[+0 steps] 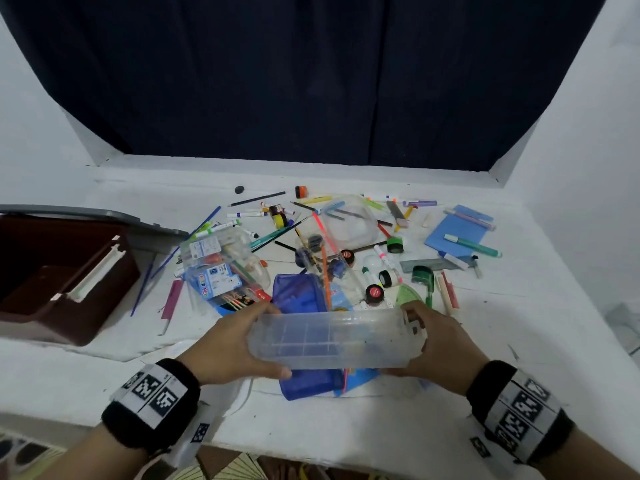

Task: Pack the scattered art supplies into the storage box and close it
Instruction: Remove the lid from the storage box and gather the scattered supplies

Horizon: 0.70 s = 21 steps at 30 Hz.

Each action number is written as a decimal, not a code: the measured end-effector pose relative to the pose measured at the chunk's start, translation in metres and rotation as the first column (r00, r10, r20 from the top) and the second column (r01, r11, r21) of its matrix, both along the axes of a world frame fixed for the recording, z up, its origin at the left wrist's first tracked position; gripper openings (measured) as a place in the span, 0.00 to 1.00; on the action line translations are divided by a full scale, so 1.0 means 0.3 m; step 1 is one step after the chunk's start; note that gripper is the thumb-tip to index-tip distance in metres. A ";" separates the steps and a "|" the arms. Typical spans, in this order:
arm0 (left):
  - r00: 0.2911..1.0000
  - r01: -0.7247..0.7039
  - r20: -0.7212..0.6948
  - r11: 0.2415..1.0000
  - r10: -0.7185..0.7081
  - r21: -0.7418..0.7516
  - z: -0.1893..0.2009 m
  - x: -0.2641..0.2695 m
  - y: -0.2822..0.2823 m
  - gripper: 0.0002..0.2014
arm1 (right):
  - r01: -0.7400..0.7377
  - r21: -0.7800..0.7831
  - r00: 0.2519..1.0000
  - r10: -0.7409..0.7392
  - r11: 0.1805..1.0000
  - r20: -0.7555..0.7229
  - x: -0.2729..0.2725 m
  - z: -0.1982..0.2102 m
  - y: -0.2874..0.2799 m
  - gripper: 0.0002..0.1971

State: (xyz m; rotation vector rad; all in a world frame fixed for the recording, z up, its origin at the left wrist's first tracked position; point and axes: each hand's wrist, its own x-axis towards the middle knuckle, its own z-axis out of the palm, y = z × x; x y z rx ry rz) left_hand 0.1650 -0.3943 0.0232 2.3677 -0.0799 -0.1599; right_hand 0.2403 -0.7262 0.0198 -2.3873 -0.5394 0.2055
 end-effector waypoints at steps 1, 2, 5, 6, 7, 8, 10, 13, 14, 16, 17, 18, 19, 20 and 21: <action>1.000 0.008 0.015 0.997 -0.010 0.074 -0.008 -0.004 -0.005 0.38 | 0.005 -0.013 1.000 -0.005 1.000 0.003 -0.006 0.001 -0.006 0.41; 1.000 0.005 0.024 0.993 -0.008 0.121 -0.018 -0.004 -0.009 0.38 | -0.001 -0.030 1.000 0.001 1.000 0.006 -0.011 -0.002 -0.011 0.41; 0.999 -0.012 0.038 0.983 0.006 0.182 -0.035 0.003 -0.021 0.39 | -0.011 -0.084 1.000 0.010 0.996 -0.020 -0.020 -0.021 -0.026 0.43; 0.999 -0.015 0.035 0.981 0.009 0.194 -0.038 0.005 -0.022 0.39 | -0.010 -0.099 1.000 0.007 0.995 -0.029 -0.019 -0.028 -0.032 0.44; 1.000 -0.018 0.028 0.979 0.013 0.201 -0.043 0.008 -0.022 0.40 | -0.008 -0.117 0.999 0.004 0.993 -0.034 -0.018 -0.034 -0.038 0.45; 1.000 -0.018 0.026 0.977 0.013 0.212 -0.047 0.010 -0.022 0.40 | -0.008 -0.132 0.999 0.004 0.991 -0.035 -0.017 -0.039 -0.043 0.47; 0.999 0.004 0.030 0.970 -0.011 0.245 -0.053 0.014 -0.029 0.41 | -0.024 -0.156 0.999 0.020 0.987 -0.029 -0.020 -0.041 -0.044 0.50; 0.997 0.049 0.042 0.959 -0.063 0.281 -0.052 0.024 -0.039 0.42 | -0.077 -0.159 0.997 0.074 0.984 -0.026 -0.017 -0.031 -0.032 0.55; 0.996 0.057 0.043 0.955 -0.073 0.291 -0.050 0.026 -0.039 0.43 | -0.105 -0.175 0.994 0.101 0.979 -0.032 -0.015 -0.027 -0.025 0.54; 0.995 0.064 0.050 0.949 -0.083 0.309 -0.050 0.027 -0.037 0.45 | -0.156 -0.246 0.988 0.151 0.957 -0.038 -0.009 -0.024 -0.006 0.54; 0.995 0.064 0.052 0.946 -0.085 0.316 -0.052 0.027 -0.038 0.46 | -0.182 -0.298 0.983 0.180 0.937 -0.034 -0.006 -0.025 0.007 0.54; 0.995 0.068 0.051 0.944 -0.089 0.322 -0.053 0.026 -0.041 0.46 | -0.209 -0.352 0.976 0.215 0.912 -0.023 -0.004 -0.029 0.020 0.53; 0.995 0.073 0.046 0.943 -0.093 0.323 -0.052 0.025 -0.045 0.46 | -0.231 -0.398 0.969 0.248 0.888 -0.009 0.000 -0.032 0.032 0.52; 0.994 0.078 0.047 0.943 -0.099 0.323 -0.051 0.023 -0.049 0.46 | -0.242 -0.426 0.963 0.270 0.872 0.004 0.003 -0.033 0.042 0.49; 0.993 0.084 0.050 0.944 -0.106 0.320 -0.051 0.022 -0.049 0.47 | -0.242 -0.434 0.962 0.274 0.868 0.011 0.006 -0.031 0.048 0.47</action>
